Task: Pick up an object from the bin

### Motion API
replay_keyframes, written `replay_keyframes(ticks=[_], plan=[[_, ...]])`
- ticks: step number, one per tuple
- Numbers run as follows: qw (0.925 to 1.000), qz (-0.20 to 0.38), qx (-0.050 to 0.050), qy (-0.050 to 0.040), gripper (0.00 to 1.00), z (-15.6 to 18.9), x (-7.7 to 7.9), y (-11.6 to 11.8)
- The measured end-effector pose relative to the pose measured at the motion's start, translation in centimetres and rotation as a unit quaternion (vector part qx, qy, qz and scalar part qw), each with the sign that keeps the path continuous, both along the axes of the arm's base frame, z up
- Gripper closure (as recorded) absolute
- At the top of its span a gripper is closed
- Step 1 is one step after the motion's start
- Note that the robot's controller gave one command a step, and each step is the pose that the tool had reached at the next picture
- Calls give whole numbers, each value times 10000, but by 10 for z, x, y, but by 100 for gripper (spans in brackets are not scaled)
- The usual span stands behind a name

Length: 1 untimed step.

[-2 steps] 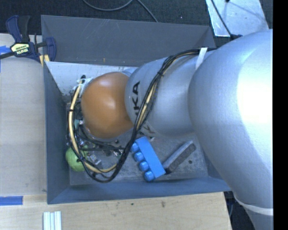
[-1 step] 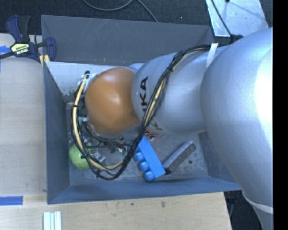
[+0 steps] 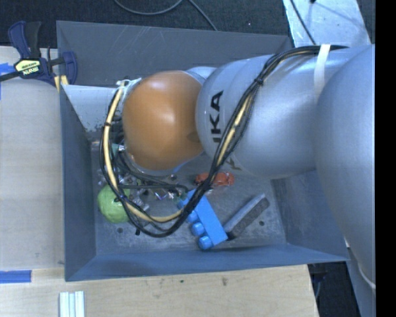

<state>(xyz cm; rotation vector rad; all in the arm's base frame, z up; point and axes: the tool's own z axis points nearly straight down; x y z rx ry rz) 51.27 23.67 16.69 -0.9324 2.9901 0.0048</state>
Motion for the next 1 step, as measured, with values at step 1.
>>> replay_keyframes(ticks=[1], plan=[[10000, -65, 26, -54, 100, 16, 2, -1]])
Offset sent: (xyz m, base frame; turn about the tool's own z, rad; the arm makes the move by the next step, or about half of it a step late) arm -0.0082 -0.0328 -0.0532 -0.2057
